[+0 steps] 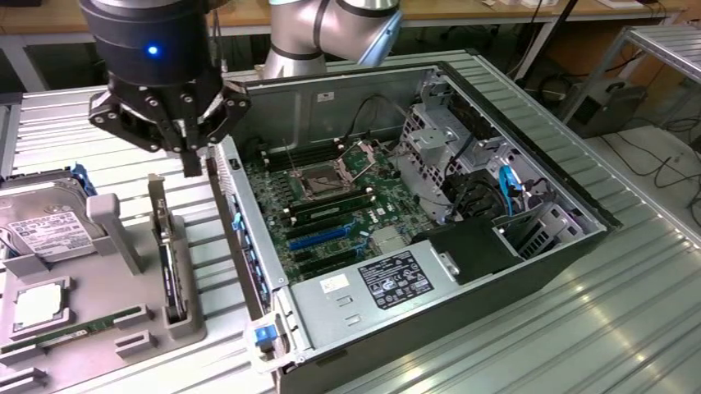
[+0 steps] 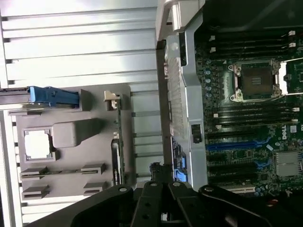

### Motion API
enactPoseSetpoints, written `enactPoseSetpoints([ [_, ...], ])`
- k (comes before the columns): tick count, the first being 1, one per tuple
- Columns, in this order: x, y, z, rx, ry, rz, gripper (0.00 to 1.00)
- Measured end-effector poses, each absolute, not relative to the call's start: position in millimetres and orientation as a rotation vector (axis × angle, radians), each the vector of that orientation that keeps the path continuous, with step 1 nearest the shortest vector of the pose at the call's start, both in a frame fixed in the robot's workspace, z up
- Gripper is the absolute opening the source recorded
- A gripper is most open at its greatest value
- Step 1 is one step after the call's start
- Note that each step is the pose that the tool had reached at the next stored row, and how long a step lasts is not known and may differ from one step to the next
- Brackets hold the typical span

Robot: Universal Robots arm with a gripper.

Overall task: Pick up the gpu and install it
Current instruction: 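Reach for the gpu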

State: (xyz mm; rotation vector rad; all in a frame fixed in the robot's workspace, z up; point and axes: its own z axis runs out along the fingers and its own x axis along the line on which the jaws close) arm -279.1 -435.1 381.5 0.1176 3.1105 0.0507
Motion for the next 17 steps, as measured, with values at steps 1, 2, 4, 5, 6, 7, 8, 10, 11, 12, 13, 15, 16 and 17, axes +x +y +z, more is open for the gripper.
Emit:
enactPoseSetpoints([
  [1,-283,-436,381,0.118,3.110,0.050,0.11],
  [2,-288,-436,380,0.118,3.110,0.050,0.11],
  [4,-296,-437,379,0.117,3.111,0.049,0.11],
  [5,-301,-438,378,0.117,3.110,0.049,0.11],
  [6,-307,-440,376,0.118,3.111,0.048,0.11],
  [7,-308,-442,375,0.118,3.111,0.047,0.11],
  [8,-310,-443,374,0.118,3.111,0.046,0.11],
  [10,-315,-448,372,0.118,3.110,0.045,0.11],
  [11,-316,-449,371,0.118,3.111,0.044,0.11],
  [12,-319,-451,370,0.117,3.110,0.044,0.11],
  [13,-321,-451,370,0.117,3.110,0.043,0.11],
  [15,-323,-452,369,0.117,3.110,0.042,0.11],
  [16,-323,-452,369,0.117,3.110,0.042,0.11],
  [17,-323,-452,369,0.117,3.110,0.042,0.11],
])
